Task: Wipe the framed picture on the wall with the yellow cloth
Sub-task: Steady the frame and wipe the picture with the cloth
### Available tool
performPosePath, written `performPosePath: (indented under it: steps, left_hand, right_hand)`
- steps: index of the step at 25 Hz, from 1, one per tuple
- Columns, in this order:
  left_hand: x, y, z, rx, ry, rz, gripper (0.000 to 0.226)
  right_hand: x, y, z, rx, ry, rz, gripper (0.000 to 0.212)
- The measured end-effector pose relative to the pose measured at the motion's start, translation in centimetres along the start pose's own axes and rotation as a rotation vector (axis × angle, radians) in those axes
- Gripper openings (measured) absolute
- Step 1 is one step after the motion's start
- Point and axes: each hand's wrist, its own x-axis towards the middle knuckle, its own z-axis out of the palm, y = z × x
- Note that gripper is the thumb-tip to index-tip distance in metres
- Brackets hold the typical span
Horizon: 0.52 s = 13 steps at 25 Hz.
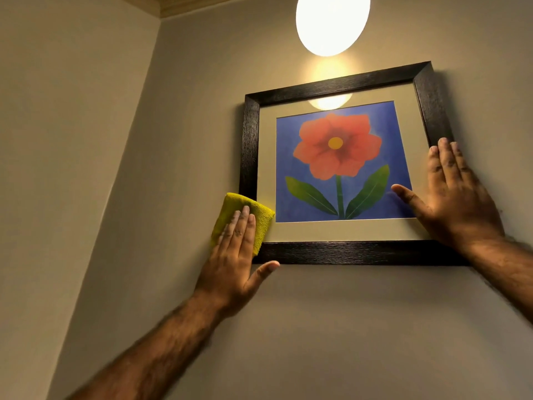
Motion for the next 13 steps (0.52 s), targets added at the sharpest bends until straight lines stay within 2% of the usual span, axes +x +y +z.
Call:
performPosePath:
  steps: [8, 13]
  left_hand:
    - [16.6, -2.5, -4.7, -0.032, -0.018, -0.090, 0.114]
    - [15.9, -1.5, -3.7, -0.028, 0.025, -0.131, 0.114]
  right_hand:
    - [0.1, 0.0, 0.1, -0.009, 0.028, -0.009, 0.109]
    - [0.0, -0.2, -0.1, -0.008, 0.019, -0.009, 0.108]
